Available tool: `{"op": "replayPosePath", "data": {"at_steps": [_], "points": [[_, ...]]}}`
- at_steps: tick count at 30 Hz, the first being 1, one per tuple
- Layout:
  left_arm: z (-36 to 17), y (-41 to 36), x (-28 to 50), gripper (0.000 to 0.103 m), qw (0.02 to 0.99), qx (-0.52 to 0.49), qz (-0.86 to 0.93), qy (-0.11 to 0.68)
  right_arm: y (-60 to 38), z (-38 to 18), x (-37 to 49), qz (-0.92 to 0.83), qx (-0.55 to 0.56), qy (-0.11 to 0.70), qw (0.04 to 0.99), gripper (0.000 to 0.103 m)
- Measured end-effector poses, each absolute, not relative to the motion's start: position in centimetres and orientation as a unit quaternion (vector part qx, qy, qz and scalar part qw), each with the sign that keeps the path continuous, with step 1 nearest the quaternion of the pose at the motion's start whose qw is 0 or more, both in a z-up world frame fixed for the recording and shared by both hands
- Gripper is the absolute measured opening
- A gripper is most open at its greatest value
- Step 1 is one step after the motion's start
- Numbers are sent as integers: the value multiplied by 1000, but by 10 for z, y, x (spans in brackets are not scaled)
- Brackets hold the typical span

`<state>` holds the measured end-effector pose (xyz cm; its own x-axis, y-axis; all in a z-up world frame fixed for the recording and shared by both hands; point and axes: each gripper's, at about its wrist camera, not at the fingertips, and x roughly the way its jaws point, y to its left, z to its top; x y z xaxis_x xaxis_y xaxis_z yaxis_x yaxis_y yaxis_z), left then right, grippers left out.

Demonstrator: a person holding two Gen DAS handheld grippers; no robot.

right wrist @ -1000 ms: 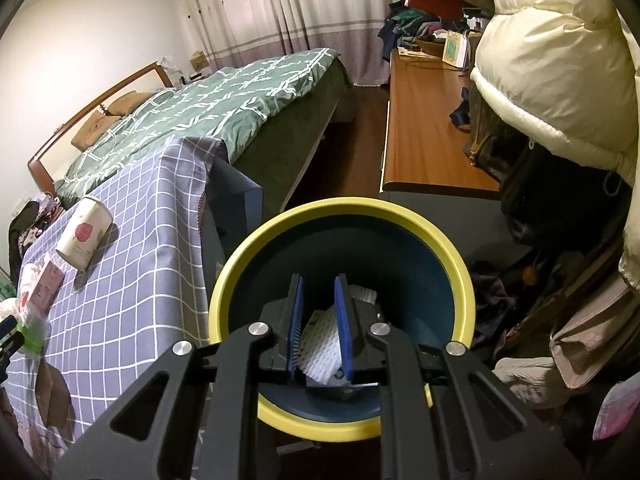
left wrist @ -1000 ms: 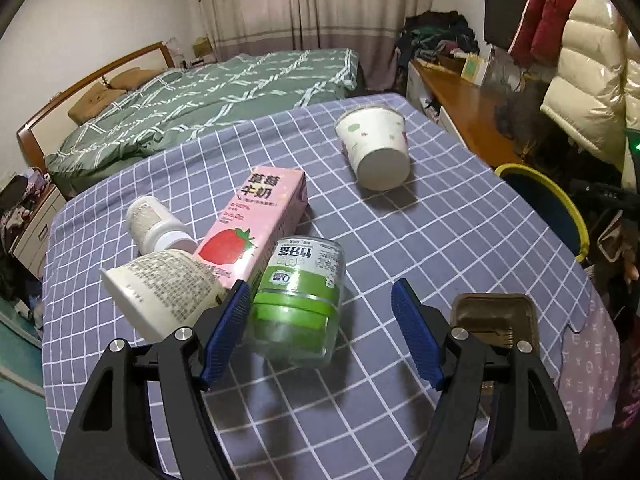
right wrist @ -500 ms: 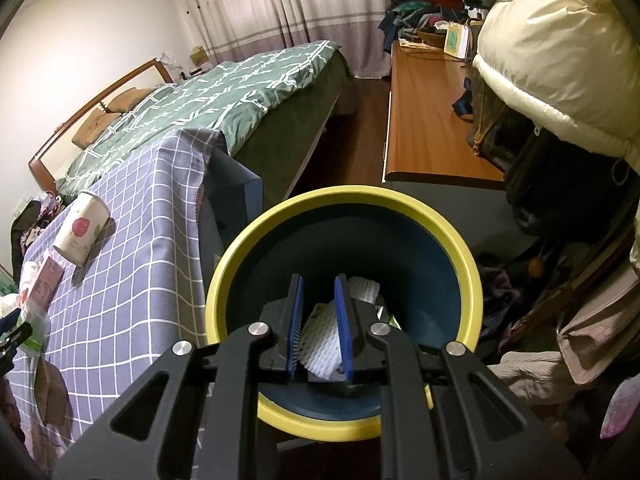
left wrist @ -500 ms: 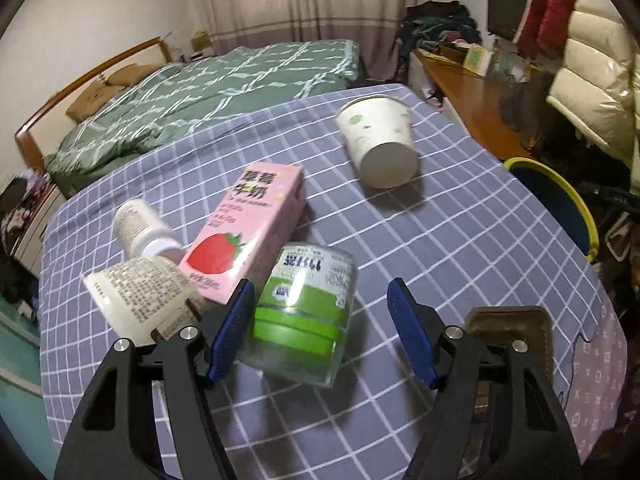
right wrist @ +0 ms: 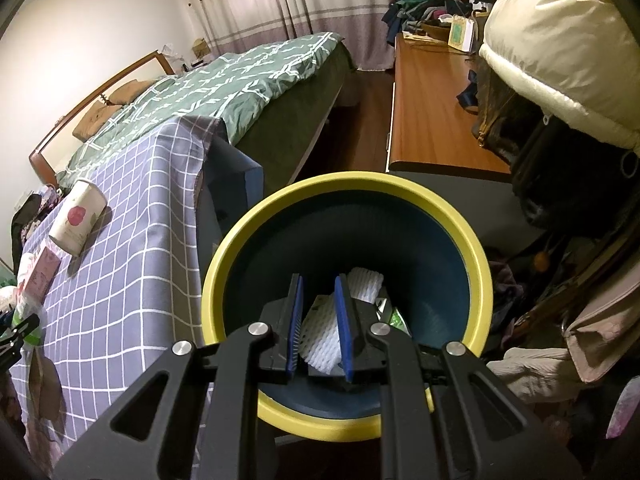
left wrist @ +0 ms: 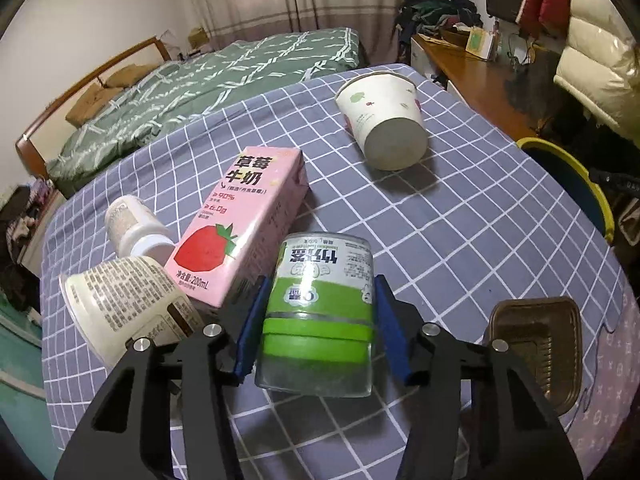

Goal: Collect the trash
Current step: 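Reach the left tool to the green-capped clear jar and grasp it, then carry the green-capped jar with the left tool into the bin and release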

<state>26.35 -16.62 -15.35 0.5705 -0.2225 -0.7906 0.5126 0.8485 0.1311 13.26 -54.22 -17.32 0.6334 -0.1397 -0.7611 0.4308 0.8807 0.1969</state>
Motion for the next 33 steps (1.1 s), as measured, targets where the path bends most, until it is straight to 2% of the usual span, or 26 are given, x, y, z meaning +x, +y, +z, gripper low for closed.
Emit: {"op": "replayPosePath", "data": {"at_steps": [7,13,22,33], "points": [[-141,-170,254,51,871,156,-220,411,-545,-165,121,-157,190,381,891,16],[-100,-196,233,50,878,154,-252,378,-553,-159,104,-158,203,366,894,16],[-70,-307,201,50,844,178,-360,355,-578,-161,61,-183,223,355,889,16],[-97,-448,187,50,791,189,-436,385,-600,-170,14,-207,239,349,882,16]]}}
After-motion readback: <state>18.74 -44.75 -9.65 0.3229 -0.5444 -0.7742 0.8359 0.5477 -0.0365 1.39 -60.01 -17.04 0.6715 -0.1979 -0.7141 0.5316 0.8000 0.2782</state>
